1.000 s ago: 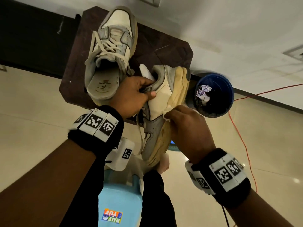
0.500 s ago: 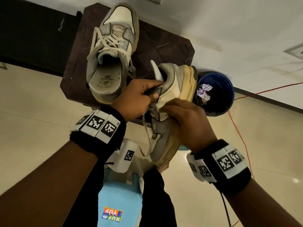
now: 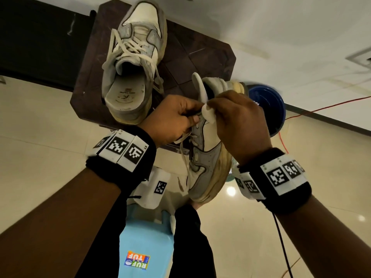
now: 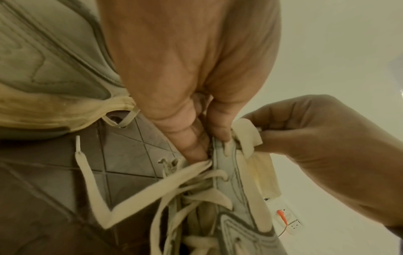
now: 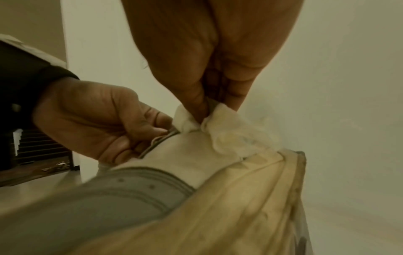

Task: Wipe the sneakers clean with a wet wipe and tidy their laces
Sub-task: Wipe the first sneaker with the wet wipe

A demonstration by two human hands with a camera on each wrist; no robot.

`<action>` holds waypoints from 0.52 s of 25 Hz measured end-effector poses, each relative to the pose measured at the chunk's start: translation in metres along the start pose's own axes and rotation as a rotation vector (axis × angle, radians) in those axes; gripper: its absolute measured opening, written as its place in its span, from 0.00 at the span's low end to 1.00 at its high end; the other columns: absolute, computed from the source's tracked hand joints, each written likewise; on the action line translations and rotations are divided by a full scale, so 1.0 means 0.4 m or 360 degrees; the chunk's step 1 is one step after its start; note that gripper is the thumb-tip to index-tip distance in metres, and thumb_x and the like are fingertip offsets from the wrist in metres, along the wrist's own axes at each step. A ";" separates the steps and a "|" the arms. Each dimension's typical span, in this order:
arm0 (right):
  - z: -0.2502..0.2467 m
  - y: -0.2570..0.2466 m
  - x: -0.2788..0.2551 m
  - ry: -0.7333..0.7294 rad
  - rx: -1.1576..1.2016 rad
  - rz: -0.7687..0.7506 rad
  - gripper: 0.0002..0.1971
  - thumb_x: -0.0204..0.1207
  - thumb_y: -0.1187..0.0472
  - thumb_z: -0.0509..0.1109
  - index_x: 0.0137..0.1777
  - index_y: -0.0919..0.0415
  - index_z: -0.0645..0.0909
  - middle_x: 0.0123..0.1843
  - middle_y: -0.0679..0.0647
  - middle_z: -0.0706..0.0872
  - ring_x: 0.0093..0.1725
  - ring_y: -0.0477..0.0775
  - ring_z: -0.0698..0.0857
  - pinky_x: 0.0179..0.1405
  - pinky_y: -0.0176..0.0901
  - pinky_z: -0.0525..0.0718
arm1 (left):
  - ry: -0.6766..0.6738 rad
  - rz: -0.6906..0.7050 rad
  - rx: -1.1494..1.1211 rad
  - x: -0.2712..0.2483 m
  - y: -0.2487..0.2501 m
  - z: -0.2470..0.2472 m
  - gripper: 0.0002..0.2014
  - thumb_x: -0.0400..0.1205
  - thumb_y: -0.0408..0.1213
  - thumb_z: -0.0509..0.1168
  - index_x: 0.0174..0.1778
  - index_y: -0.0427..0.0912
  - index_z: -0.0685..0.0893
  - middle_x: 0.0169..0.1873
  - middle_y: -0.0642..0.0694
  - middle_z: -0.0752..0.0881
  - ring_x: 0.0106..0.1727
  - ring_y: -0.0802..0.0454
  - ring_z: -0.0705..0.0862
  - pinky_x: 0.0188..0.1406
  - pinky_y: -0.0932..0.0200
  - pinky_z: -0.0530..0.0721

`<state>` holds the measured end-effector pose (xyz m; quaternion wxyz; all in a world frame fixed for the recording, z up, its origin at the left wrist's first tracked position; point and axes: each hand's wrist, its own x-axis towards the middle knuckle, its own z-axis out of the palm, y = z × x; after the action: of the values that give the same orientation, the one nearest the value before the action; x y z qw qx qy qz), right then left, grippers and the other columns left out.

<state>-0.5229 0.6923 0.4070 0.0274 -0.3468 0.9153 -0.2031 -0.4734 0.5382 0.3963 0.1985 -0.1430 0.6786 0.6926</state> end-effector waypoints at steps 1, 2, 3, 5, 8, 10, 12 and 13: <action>-0.002 -0.003 -0.016 -0.0094 0.0032 -0.0055 0.07 0.74 0.67 0.69 0.50 0.65 0.87 0.46 0.60 0.88 0.43 0.61 0.86 0.39 0.55 0.86 | 0.0014 -0.0004 -0.0032 0.002 0.001 0.002 0.16 0.81 0.22 0.61 0.63 0.35 0.83 0.43 0.53 0.88 0.38 0.67 0.86 0.35 0.76 0.81; -0.003 -0.011 -0.038 -0.0210 0.0043 -0.0118 0.08 0.75 0.66 0.69 0.51 0.64 0.87 0.47 0.60 0.88 0.44 0.61 0.86 0.40 0.55 0.86 | 0.0024 -0.0014 -0.0068 0.006 0.001 0.004 0.16 0.81 0.21 0.62 0.63 0.34 0.83 0.43 0.53 0.88 0.40 0.67 0.87 0.36 0.76 0.82; -0.002 -0.024 -0.065 -0.0330 0.0026 -0.0193 0.09 0.73 0.67 0.68 0.51 0.64 0.87 0.47 0.59 0.87 0.45 0.61 0.85 0.40 0.55 0.86 | 0.0032 -0.0022 -0.0083 0.011 0.000 0.005 0.16 0.80 0.20 0.62 0.63 0.34 0.83 0.44 0.53 0.88 0.41 0.68 0.88 0.37 0.75 0.82; 0.008 -0.059 -0.121 -0.0561 -0.0047 -0.0363 0.13 0.72 0.69 0.60 0.49 0.63 0.86 0.46 0.58 0.87 0.44 0.61 0.84 0.39 0.54 0.86 | 0.0066 -0.0027 -0.0054 0.020 -0.003 0.007 0.17 0.80 0.20 0.63 0.64 0.34 0.83 0.46 0.53 0.88 0.44 0.70 0.87 0.39 0.76 0.82; 0.008 -0.090 -0.150 -0.0774 -0.0091 -0.0501 0.18 0.71 0.66 0.53 0.45 0.62 0.86 0.43 0.57 0.86 0.43 0.59 0.83 0.39 0.51 0.85 | 0.0180 -0.0011 -0.0046 0.022 -0.006 0.008 0.17 0.80 0.21 0.63 0.64 0.35 0.83 0.52 0.48 0.89 0.47 0.67 0.88 0.44 0.73 0.84; 0.004 -0.072 -0.115 -0.0602 -0.0065 -0.0347 0.13 0.71 0.68 0.61 0.48 0.65 0.86 0.45 0.60 0.86 0.43 0.61 0.84 0.38 0.53 0.86 | 0.0274 0.0001 -0.0068 0.028 -0.001 -0.003 0.17 0.80 0.21 0.62 0.63 0.35 0.84 0.51 0.47 0.89 0.46 0.66 0.88 0.46 0.72 0.85; 0.003 -0.031 -0.061 -0.0295 -0.0045 -0.0064 0.10 0.73 0.69 0.64 0.51 0.66 0.85 0.47 0.61 0.86 0.44 0.62 0.85 0.39 0.56 0.86 | 0.0322 0.0000 -0.0038 0.038 0.003 -0.017 0.17 0.81 0.21 0.61 0.64 0.37 0.84 0.50 0.48 0.89 0.47 0.64 0.87 0.45 0.71 0.85; 0.003 -0.013 -0.042 -0.0204 -0.0019 0.0035 0.10 0.73 0.71 0.66 0.52 0.65 0.85 0.48 0.61 0.86 0.44 0.62 0.85 0.39 0.58 0.86 | 0.0329 -0.0008 -0.0002 0.043 0.005 -0.023 0.17 0.81 0.21 0.61 0.63 0.38 0.84 0.49 0.48 0.88 0.47 0.64 0.87 0.43 0.71 0.85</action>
<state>-0.5066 0.6993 0.4063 0.0863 -0.3491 0.9166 -0.1747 -0.4902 0.5302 0.3895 0.1290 -0.2156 0.6946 0.6741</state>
